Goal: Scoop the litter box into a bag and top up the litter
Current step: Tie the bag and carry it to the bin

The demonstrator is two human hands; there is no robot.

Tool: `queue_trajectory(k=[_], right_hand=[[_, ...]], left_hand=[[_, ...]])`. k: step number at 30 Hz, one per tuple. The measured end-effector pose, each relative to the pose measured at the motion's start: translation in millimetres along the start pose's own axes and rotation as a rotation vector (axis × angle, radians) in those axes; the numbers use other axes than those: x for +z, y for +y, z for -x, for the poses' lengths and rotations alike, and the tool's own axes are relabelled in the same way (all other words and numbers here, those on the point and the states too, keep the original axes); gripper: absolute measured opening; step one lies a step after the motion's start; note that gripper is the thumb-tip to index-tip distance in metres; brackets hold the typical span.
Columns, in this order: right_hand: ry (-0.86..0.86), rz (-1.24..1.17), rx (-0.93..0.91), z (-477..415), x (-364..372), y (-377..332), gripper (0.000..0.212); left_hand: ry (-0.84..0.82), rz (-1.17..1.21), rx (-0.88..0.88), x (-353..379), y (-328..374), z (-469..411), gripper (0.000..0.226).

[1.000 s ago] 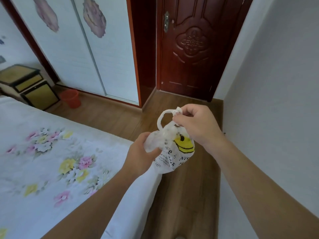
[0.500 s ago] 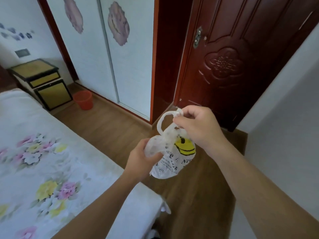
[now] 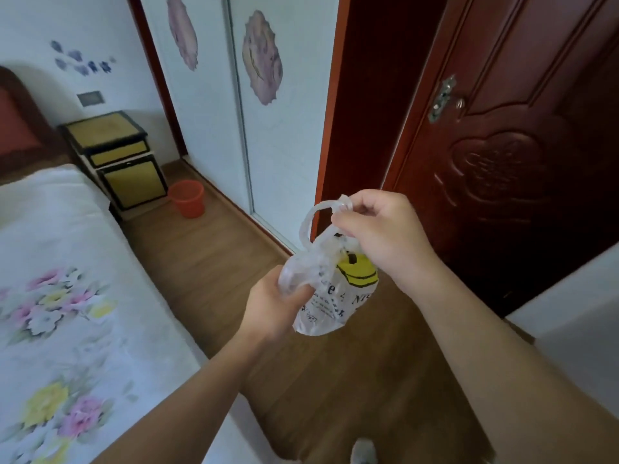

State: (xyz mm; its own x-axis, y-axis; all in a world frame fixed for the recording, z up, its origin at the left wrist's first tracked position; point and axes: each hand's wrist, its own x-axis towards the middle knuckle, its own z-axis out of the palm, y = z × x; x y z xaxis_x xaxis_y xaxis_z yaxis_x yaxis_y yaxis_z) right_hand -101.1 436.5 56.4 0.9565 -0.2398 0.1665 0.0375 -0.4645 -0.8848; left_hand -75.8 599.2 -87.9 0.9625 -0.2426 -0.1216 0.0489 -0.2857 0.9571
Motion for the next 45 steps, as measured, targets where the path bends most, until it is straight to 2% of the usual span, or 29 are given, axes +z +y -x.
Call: queue_trajectory(k=[8,13,17,25,32,45], right_hand=[[-0.256,-0.138,-0.091,-127,-5,27,0.024],[-0.385,-0.2,-0.143,-189,30,20,0.032],[-0.449,-0.221,-0.138,-239,76,12,0.025],[-0.513,-0.204,-0.167,-356,199,-20,0.018],[-0.497,-0.247,-0.155,-464,279,-52,0.016],[-0.628,-0.241,-0.189,-703,459,-85,0.019]], left_hand=[[0.294,0.078,-0.043,29,22,-77,0.024],[0.482,0.087,-0.079,4,34,-107,0.023],[0.596,0.089,-0.091,-33,25,-138,0.021],[0.671,0.128,-0.086,-143,3,-234,0.029],[0.659,0.086,-0.075,-238,11,-335,0.031],[0.714,0.087,-0.103,-393,-21,-559,0.042]])
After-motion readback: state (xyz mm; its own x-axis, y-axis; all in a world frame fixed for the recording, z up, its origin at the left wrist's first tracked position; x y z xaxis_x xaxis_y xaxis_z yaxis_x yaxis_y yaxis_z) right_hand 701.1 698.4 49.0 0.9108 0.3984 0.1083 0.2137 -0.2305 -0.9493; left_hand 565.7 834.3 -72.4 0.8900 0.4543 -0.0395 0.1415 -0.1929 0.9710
